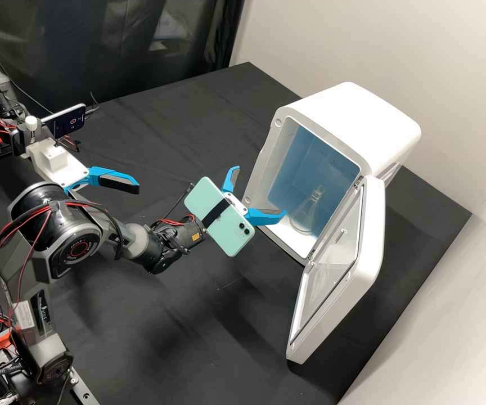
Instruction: Take the flask out of the incubator
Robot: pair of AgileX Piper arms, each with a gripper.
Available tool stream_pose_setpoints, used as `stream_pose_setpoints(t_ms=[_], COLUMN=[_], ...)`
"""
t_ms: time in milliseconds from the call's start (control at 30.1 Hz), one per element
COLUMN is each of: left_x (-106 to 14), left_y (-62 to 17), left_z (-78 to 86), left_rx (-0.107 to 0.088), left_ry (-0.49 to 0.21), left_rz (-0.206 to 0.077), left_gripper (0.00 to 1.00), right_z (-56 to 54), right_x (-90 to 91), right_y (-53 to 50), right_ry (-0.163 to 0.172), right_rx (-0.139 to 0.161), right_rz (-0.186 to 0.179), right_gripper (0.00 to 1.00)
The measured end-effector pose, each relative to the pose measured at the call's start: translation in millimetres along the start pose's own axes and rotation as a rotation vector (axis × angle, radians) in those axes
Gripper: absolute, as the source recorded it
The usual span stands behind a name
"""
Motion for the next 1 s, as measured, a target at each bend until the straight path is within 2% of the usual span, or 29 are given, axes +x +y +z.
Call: stream_pose_setpoints(t_ms=[466,599,665,799,898,965,998], left_x=[-1.1,-6.4,-7.4,-8.3,-8.3,-9.7,-10.3], left_y=[-0.4,2.9,4.2,6.2,3.8,-1.0,-3.6], left_z=[-0.7,-1.5,-4.2,-15.9,-28.8,-39.0,-46.1], left_rx=[0.000,0.015,0.014,0.015,0.025,0.033,0.030], left_ry=[0.002,0.003,0.012,0.051,0.083,0.105,0.122], left_rz=[-0.002,0.006,0.010,0.019,0.013,-0.002,-0.012], left_gripper=[1.00,1.00,1.00,1.00,1.00,1.00,1.00], right_z=[0.0,0.0,0.0,0.0,0.0,0.0,0.0], right_x=[0.0,0.0,0.0,0.0,0.0,0.0,0.0], right_y=[0.0,0.0,0.0,0.0,0.0,0.0,0.0], right_ry=[0.000,0.000,0.000,0.000,0.000,0.000,0.000], right_rx=[0.000,0.000,0.000,0.000,0.000,0.000,0.000], right_rz=[0.000,0.000,0.000,0.000,0.000,0.000,0.000], right_gripper=[1.00,1.00,1.00,1.00,1.00,1.00,1.00])
